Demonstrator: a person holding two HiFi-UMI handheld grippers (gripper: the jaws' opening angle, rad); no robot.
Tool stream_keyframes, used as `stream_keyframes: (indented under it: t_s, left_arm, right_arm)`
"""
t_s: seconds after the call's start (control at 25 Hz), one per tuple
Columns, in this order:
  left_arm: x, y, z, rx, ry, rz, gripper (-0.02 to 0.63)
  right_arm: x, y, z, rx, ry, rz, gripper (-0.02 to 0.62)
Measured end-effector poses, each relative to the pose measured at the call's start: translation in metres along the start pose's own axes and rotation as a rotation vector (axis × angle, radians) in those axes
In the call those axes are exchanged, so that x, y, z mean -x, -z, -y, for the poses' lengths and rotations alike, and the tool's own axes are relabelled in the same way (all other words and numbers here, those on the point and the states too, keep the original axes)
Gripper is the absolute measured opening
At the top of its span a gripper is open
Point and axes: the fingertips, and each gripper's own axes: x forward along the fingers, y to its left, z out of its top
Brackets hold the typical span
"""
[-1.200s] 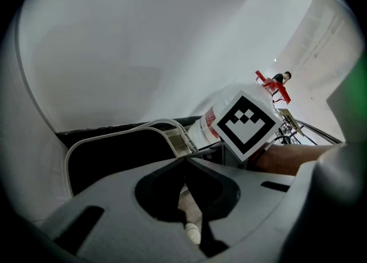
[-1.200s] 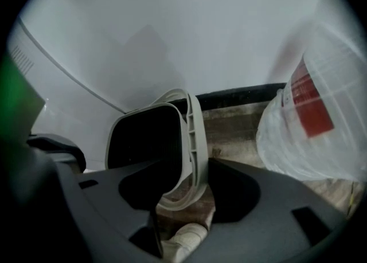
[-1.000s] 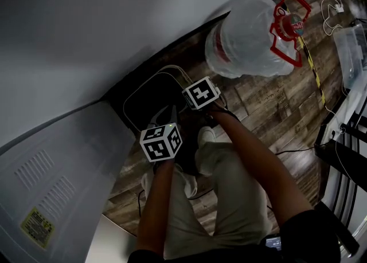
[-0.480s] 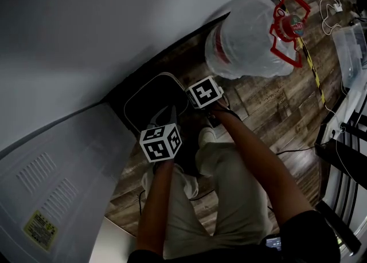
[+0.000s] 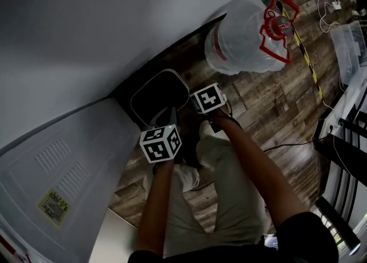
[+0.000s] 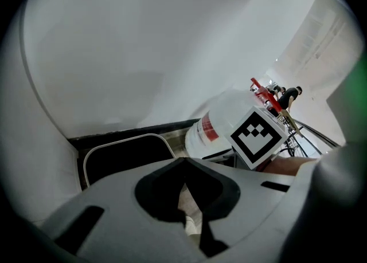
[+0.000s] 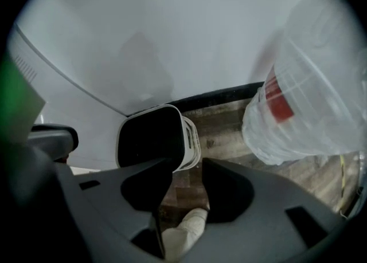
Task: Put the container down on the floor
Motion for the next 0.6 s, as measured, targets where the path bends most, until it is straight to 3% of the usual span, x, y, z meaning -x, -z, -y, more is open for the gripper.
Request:
stream_keyframes:
  t_s: [0.6]
  left_arm:
    - [0.108, -0.045, 0.064, -0.012, 0.003, 0.0, 0.014]
  right_arm:
    - [0.14, -0.009, -0.046, -0.028, 0.025, 0.077, 0.047]
